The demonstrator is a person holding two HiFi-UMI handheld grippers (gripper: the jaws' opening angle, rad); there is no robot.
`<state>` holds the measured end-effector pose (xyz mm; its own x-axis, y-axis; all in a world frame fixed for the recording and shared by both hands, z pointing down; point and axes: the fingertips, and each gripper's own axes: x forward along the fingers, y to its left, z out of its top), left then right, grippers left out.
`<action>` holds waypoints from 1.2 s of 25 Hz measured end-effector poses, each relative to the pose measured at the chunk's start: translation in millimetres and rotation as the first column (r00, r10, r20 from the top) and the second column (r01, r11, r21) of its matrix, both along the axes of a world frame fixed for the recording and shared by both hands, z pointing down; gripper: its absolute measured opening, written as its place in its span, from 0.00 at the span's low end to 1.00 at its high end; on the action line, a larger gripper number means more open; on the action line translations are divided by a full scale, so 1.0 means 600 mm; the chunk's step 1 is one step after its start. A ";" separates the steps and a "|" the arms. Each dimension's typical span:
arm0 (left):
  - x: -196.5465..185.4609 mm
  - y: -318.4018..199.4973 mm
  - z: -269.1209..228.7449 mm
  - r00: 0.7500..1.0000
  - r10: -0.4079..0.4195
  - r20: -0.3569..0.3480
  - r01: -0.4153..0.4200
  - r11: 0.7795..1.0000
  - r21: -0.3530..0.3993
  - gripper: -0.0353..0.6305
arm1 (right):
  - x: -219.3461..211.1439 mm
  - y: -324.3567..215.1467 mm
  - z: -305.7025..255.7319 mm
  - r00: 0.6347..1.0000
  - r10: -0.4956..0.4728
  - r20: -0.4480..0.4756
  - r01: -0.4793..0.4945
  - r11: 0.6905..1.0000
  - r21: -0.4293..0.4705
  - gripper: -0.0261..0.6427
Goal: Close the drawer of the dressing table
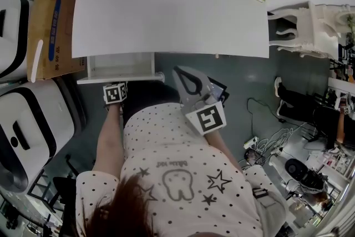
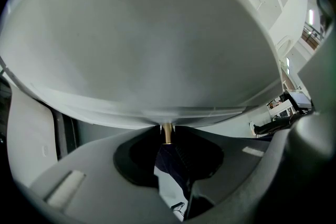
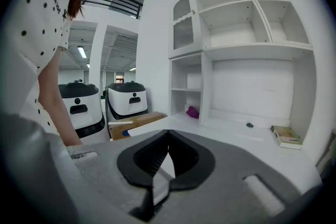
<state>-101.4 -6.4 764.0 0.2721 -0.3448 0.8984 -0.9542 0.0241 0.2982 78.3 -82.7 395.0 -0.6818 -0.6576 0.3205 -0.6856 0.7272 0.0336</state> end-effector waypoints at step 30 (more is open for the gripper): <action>-0.007 -0.033 0.005 1.000 0.017 -0.004 -0.017 1.000 0.002 0.19 | -0.009 -0.028 0.001 1.000 0.005 -0.008 -0.005 1.000 0.017 0.03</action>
<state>-105.5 -26.3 766.8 0.2812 -0.3420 0.8966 -0.9534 0.0070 0.3017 72.7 -99.8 395.5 -0.6759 -0.6663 0.3148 -0.6890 0.7230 0.0510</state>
